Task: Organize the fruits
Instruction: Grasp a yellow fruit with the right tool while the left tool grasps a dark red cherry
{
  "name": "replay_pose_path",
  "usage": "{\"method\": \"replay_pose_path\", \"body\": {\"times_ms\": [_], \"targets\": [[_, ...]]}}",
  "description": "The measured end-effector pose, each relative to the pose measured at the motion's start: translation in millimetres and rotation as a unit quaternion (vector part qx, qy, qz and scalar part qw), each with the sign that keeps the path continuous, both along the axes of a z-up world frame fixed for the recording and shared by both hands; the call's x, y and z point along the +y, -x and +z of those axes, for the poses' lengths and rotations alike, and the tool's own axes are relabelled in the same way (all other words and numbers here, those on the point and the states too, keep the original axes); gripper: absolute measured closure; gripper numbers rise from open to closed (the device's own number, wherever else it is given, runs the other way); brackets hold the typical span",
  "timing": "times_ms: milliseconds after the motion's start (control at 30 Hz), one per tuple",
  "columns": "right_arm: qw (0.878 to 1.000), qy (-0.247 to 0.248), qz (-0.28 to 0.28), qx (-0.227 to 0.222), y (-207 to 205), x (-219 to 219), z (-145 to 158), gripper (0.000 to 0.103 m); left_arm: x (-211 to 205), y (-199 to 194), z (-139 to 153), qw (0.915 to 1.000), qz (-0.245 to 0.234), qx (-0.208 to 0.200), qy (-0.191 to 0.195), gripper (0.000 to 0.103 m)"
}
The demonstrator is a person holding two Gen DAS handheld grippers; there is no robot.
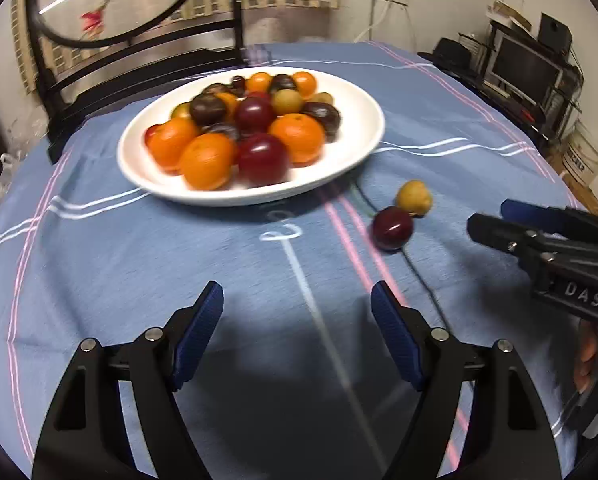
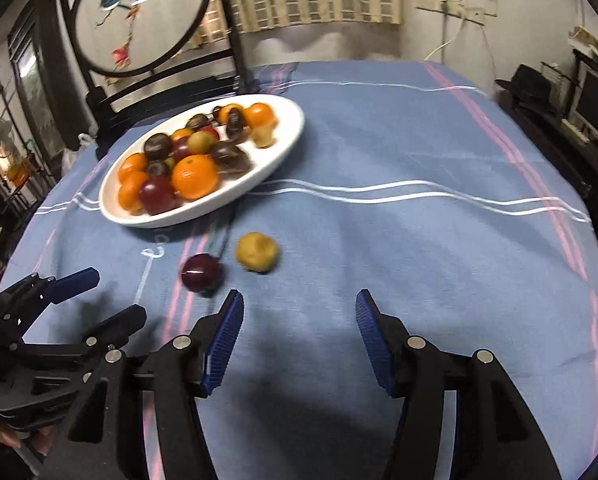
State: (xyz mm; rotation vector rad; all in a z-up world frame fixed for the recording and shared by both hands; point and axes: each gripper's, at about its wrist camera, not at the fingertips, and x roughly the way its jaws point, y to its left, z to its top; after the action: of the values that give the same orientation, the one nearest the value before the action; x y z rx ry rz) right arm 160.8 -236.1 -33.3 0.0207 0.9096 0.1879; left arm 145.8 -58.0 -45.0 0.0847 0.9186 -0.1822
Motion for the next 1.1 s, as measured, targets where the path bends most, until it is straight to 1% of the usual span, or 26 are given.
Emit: {"method": "replay_pose_path", "body": {"times_ms": [67, 133, 233, 267, 300, 333, 367, 400, 467, 567, 667, 767, 800, 833, 900, 967, 1000, 1100], "targets": [[1.000, 0.012, -0.010, -0.004, 1, -5, 0, 0.042, -9, -5, -1, 1.0000, -0.004, 0.003, -0.002, 0.028], [1.000, 0.005, -0.009, 0.002, 0, -8, 0, 0.042, -21, -12, -3, 0.9999, -0.011, 0.006, -0.006, 0.028], [1.000, 0.001, -0.008, -0.009, 0, -11, 4, 0.042, -38, -24, -6, 0.9997, -0.021, 0.010, -0.004, 0.034], [1.000, -0.002, -0.009, -0.012, 1, -12, 6, 0.042, -43, -29, -10, 0.9996, -0.021, 0.018, -0.002, 0.039], [1.000, -0.005, -0.012, -0.013, 0, -15, 6, 0.042, -46, -31, -12, 0.9996, -0.019, 0.020, -0.004, 0.039], [1.000, -0.004, -0.018, -0.011, -2, -18, 5, 0.042, -51, -31, -11, 0.9998, -0.016, 0.003, -0.011, 0.049], [1.000, -0.003, -0.022, -0.009, -3, -19, 3, 0.042, -55, -31, -11, 0.9996, -0.024, -0.005, -0.013, 0.067], [1.000, -0.002, -0.025, -0.005, -4, -20, 1, 0.042, -59, -29, -10, 0.9991, -0.041, -0.009, -0.010, 0.074], [1.000, 0.001, -0.027, 0.002, -7, -21, -4, 0.042, -59, -25, -7, 0.9986, -0.044, -0.016, -0.023, 0.074], [1.000, 0.005, -0.018, 0.004, -9, -19, -7, 0.042, -49, -17, 4, 0.9984, -0.038, -0.038, -0.019, 0.074], [1.000, 0.004, -0.016, 0.005, -11, -19, -11, 0.042, -37, -9, 9, 0.9985, -0.038, -0.035, -0.017, 0.074], [1.000, -0.014, -0.005, 0.019, -12, -15, -18, 0.042, -20, 3, 11, 0.9984, -0.039, -0.036, -0.018, 0.074], [1.000, -0.016, 0.001, 0.026, -12, -12, -20, 0.042, -12, 8, 12, 0.9983, -0.040, -0.036, -0.021, 0.074], [1.000, -0.008, 0.007, 0.028, -12, -5, -22, 0.040, -7, 12, 11, 0.9983, -0.041, -0.035, -0.020, 0.074], [0.999, 0.005, 0.017, 0.028, -12, 6, -22, 0.040, 9, 20, 10, 0.9985, -0.042, -0.031, -0.018, 0.074], [0.999, -0.005, 0.033, 0.033, -14, 18, -21, 0.040, 20, 25, 8, 0.9988, -0.041, -0.025, -0.014, 0.074], [0.999, -0.001, 0.036, 0.033, -16, 23, -21, 0.040, 25, 27, 6, 0.9989, -0.040, -0.022, -0.007, 0.074], [0.997, 0.049, 0.046, 0.025, -22, 42, -24, 0.040, 35, 29, 1, 0.9992, -0.035, -0.017, 0.007, 0.074]]}}
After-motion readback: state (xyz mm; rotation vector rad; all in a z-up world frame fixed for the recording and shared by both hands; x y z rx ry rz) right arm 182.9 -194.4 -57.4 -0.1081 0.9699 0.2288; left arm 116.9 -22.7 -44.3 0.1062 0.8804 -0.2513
